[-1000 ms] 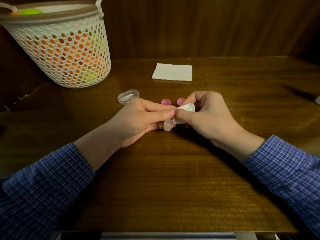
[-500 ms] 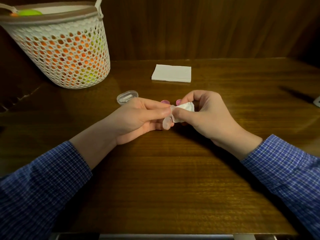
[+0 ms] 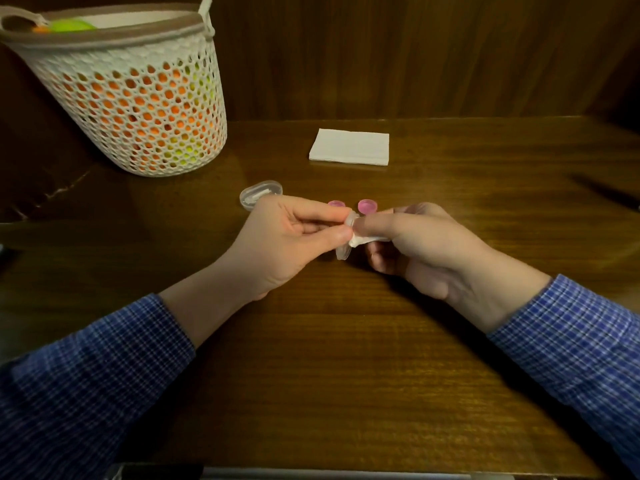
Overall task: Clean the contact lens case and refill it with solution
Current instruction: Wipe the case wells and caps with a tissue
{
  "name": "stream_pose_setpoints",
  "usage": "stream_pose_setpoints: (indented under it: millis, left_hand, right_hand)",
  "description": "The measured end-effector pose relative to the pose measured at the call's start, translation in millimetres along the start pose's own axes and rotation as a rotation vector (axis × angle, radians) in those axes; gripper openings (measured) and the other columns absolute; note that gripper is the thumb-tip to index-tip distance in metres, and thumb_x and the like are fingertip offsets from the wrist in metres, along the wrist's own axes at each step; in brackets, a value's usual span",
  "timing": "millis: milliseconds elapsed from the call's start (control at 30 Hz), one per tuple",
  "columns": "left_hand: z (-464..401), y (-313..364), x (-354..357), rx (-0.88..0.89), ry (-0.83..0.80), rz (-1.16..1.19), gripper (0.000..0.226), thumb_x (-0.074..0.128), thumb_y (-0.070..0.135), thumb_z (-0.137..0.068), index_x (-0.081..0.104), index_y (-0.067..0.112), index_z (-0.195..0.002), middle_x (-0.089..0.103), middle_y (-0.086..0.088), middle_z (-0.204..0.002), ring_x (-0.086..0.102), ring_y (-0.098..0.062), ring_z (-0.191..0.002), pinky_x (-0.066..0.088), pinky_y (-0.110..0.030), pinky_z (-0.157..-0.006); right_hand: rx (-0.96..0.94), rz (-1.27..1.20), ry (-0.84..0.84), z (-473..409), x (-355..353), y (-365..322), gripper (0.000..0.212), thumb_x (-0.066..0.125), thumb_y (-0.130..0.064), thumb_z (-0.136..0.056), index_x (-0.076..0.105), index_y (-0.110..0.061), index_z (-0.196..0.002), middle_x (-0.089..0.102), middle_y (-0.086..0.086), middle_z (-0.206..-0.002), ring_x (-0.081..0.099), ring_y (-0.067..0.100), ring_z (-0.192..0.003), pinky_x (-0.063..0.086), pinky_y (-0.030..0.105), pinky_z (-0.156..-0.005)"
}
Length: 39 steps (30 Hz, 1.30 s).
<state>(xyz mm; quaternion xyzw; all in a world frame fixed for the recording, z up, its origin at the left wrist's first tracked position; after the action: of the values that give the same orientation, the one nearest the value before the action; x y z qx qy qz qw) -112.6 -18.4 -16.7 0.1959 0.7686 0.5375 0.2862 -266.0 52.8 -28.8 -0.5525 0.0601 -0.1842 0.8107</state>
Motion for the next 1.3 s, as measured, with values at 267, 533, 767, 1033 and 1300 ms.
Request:
stream_pose_setpoints:
  millis: [267,533,767,1033,1300]
  left_hand:
    - [-5.8,7.0,1.0,0.006,-0.035,0.041,0.027,0.073,0.015,-0.088,0.077,0.021,-0.115,0.079,0.005,-0.114,0.073,-0.012,-0.113,0.058,-0.024,-0.093]
    - [-7.0,-4.5,-2.7,-0.456,-0.038,0.237,0.038,0.067,0.041,-0.088,0.075,0.007,-0.102,0.074,0.000,-0.079,0.066,-0.011,-0.073,0.053,-0.022,-0.059]
    - [-0.8,-4.7,8.2,-0.588,-0.213,0.352,0.042,0.075,0.028,-0.077,0.076,0.001,-0.109,0.076,-0.008,-0.088,0.072,-0.010,-0.075,0.058,-0.020,-0.062]
    - [2.8,-2.5,6.3,-0.666,-0.257,0.440,0.039,0.076,0.022,-0.076,0.077,0.001,-0.109,0.078,-0.014,-0.096,0.077,-0.016,-0.085,0.061,-0.022,-0.065]
    - [2.0,-1.7,3.6,-0.495,-0.094,0.432,0.023,0.078,0.010,-0.067,0.083,0.006,-0.088,0.081,-0.013,-0.099,0.079,-0.019,-0.093,0.062,-0.023,-0.075]
  right_hand:
    - [-0.488,0.362,0.014,12.2,-3.8,-25.5,0.011,0.081,-0.018,-0.085,0.075,-0.008,-0.084,0.079,0.004,-0.080,0.075,0.022,-0.077,0.059,0.029,-0.061]
    - [-1.094,0.855,0.001,36.0,6.1,-45.4,0.006,0.075,-0.024,-0.091,0.071,-0.020,-0.089,0.065,-0.017,-0.084,0.063,0.002,-0.079,0.046,0.011,-0.065]
    - [-1.254,0.966,-0.150,38.4,11.9,-44.9,0.009,0.077,-0.012,-0.091,0.076,-0.007,-0.098,0.071,0.002,-0.092,0.065,0.006,-0.083,0.050,0.013,-0.077]
    - [-1.334,0.944,-0.124,45.9,13.0,-45.8,0.012,0.079,-0.013,-0.089,0.077,-0.004,-0.098,0.075,0.006,-0.093,0.068,0.006,-0.086,0.050,0.011,-0.081]
    - [-1.039,0.845,0.054,36.1,7.1,-42.9,0.007,0.082,-0.026,-0.086,0.076,-0.023,-0.088,0.073,-0.014,-0.085,0.069,0.003,-0.080,0.056,0.017,-0.067]
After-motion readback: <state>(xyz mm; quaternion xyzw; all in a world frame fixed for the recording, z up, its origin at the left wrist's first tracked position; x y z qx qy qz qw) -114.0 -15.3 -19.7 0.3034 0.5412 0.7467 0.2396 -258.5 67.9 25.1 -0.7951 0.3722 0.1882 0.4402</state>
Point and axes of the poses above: each hand's wrist, its own z-axis away from the middle knuckle, its own x-axis out of the palm, y = z × x, the point moved 6 cm from there along -z, towards the middle knuckle
